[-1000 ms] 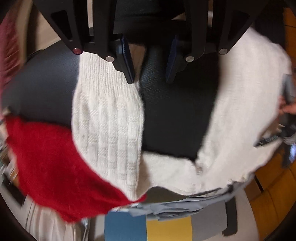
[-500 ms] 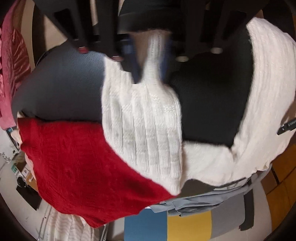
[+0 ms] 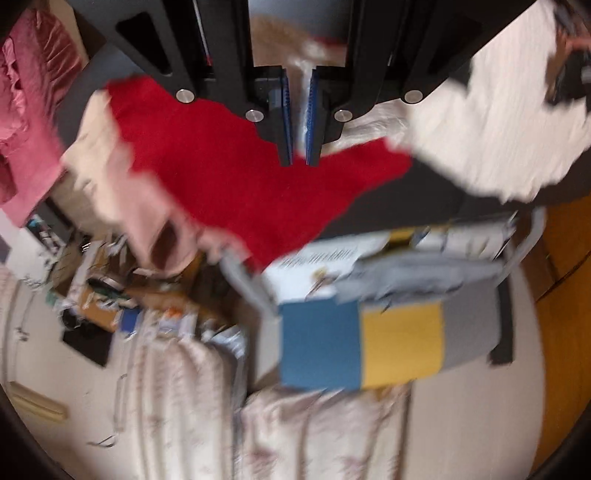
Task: Fold clothes
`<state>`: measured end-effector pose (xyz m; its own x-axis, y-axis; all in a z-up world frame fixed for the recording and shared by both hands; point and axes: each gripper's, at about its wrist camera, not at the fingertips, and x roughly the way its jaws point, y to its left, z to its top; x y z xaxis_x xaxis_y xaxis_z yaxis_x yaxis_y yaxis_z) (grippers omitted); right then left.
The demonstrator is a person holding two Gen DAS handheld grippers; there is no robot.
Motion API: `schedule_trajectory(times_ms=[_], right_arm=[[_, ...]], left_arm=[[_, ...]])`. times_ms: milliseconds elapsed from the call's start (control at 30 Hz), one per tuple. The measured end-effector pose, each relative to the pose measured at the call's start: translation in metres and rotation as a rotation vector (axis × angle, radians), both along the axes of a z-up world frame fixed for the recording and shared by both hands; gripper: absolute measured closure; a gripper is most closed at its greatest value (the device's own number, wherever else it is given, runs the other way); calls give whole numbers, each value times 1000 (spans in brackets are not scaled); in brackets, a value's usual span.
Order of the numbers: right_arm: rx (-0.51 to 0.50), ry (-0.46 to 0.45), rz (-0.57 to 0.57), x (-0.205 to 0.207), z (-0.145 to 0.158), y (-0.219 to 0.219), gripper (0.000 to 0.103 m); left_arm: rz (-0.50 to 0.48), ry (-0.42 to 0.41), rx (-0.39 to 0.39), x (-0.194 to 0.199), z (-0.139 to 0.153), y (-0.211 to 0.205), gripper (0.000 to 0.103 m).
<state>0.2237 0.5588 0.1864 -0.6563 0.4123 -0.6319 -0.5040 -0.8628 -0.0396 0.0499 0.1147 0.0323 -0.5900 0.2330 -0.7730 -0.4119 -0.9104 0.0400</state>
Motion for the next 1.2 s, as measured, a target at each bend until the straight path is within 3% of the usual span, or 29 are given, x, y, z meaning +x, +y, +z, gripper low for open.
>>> schedule_trajectory(times_ms=[133, 267, 333, 367, 433, 467, 533, 600, 667, 733, 833, 900, 1000, 1200], right_arm=[[3, -2, -125, -24, -6, 57, 102], [-155, 4, -183, -36, -42, 86, 98], [-250, 84, -96, -30, -52, 64, 90], [-255, 88, -39, -29, -56, 45, 78], [-264, 90, 74, -27, -65, 7, 77], [-262, 69, 119, -27, -71, -11, 77], [-281, -2, 188, -27, -93, -45, 77], [-329, -19, 166, -19, -111, -54, 77], [-451, 51, 77, 5, -127, -43, 77], [-572, 120, -95, 34, -143, -18, 77], [-637, 208, -305, 79, -154, 19, 77], [-603, 205, -346, 92, -153, 35, 74], [-581, 177, -361, 100, -154, 47, 73], [-599, 150, -351, 89, -166, 34, 71]], left_arm=[[0, 25, 10, 7, -7, -6, 94], [17, 90, -87, 14, -11, 5, 85], [46, 129, -149, 16, -13, 9, 67], [67, 147, -176, 16, -14, 10, 61], [98, 151, -179, 13, -14, 5, 50], [106, 140, -160, 10, -14, 1, 48], [133, 101, -100, 4, -14, -12, 36], [170, 42, -18, -4, -16, -28, 23], [208, -25, 76, -13, -19, -44, 15], [184, -37, 82, -12, -18, -42, 6], [159, -31, 28, -11, -16, -29, 3], [140, -34, 20, -11, -12, -22, 3], [117, -65, 34, -11, -10, -13, 3], [69, -14, -44, -2, -5, -10, 3]])
